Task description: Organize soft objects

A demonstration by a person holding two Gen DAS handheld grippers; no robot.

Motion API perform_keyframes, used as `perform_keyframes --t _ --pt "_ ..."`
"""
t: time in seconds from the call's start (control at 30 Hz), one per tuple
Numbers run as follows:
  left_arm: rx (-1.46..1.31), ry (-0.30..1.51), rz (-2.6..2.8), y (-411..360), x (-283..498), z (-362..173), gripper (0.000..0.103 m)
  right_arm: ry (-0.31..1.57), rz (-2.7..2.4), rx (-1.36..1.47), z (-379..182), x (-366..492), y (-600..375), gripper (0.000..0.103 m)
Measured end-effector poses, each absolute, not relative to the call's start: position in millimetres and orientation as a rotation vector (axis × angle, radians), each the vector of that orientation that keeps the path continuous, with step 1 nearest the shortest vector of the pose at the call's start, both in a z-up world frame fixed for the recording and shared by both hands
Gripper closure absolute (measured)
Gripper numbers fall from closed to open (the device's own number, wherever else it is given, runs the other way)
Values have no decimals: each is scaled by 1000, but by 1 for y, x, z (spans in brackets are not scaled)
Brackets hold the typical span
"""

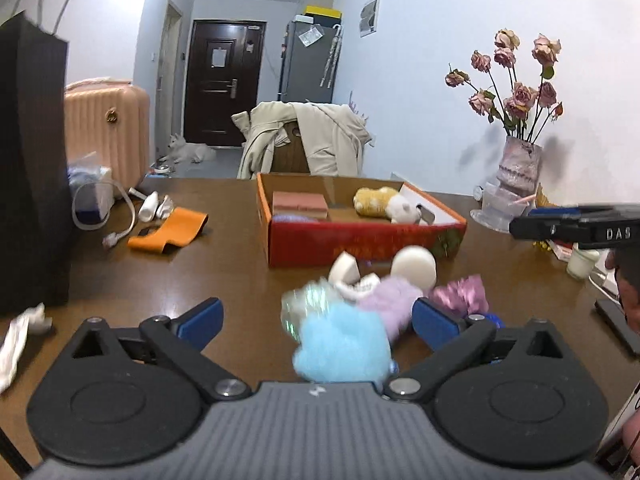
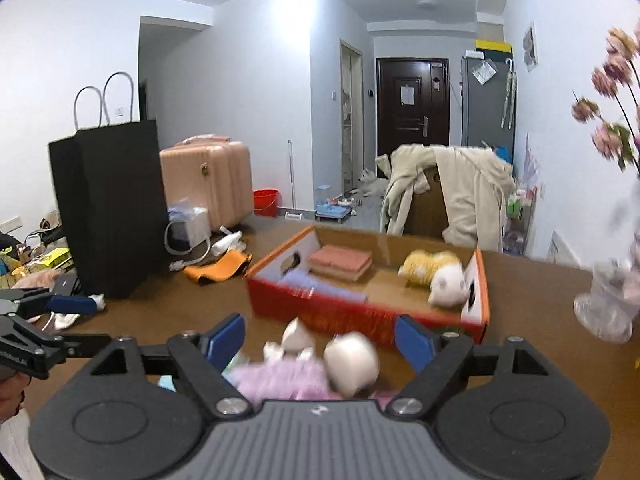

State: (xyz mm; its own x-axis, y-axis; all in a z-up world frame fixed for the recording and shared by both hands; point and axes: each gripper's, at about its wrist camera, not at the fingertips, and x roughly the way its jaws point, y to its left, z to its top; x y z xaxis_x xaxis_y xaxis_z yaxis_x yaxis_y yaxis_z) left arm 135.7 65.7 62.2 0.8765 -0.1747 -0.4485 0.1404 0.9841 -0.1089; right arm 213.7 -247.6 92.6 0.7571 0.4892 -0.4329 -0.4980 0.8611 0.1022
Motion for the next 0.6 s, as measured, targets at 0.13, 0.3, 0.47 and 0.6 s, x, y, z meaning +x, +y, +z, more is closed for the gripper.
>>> perform_keyframes --t 0.13,0.3,0.47,0.6 --pt "-67 502 -139 57 127 49 0 523 542 23 66 199 -247 22" --pt "-141 465 -154 48 135 47 5 529 565 31 52 199 -242 37" --pt "-219 558 -304 19 169 28 42 535 546 64 43 227 -239 57" --pt "-166 631 -293 -3 201 4 43 584 546 68 34 264 -230 57"
